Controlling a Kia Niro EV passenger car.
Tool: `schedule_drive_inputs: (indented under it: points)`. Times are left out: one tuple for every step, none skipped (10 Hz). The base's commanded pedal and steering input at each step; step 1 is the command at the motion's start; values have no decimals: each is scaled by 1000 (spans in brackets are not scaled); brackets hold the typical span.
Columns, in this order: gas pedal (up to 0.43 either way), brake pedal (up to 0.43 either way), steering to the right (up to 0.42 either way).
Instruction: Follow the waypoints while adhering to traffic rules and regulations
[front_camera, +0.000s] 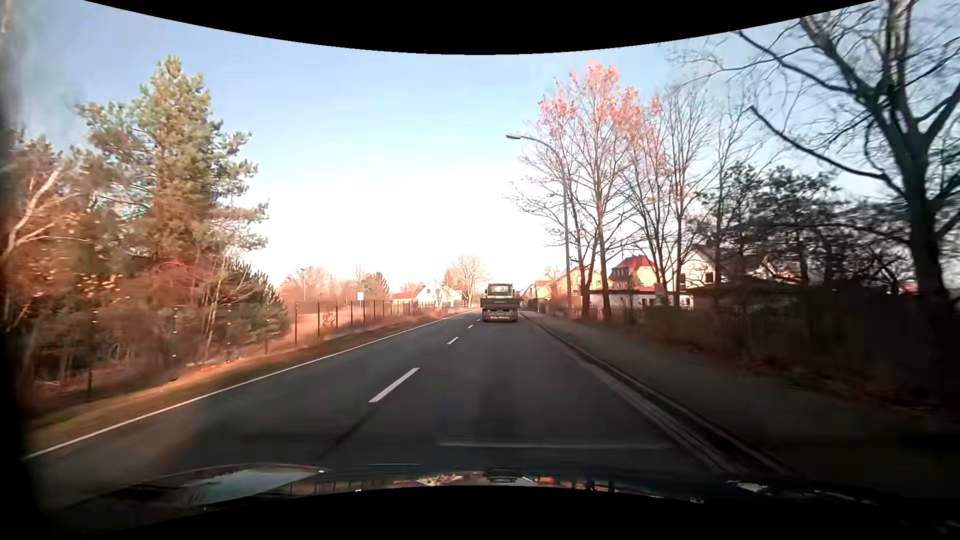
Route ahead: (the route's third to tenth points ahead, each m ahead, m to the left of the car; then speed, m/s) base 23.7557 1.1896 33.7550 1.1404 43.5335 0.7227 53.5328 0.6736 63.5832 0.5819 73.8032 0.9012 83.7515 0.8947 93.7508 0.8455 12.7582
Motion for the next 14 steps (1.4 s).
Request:
schedule_drive_inputs:
  points:
    - [110,0,-3]
    - [110,0,-4]
    - [110,0,-4]
    - [110,0,-4]
    - [110,0,-4]
    - [110,0,-4]
    - [110,0,-4]
    - [110,0,-4]
    - [110,0,-4]
    - [110,0,-4]
    - [110,0,-4]
    - [110,0,-4]
    - [110,0,-4]
    - [110,0,-4]
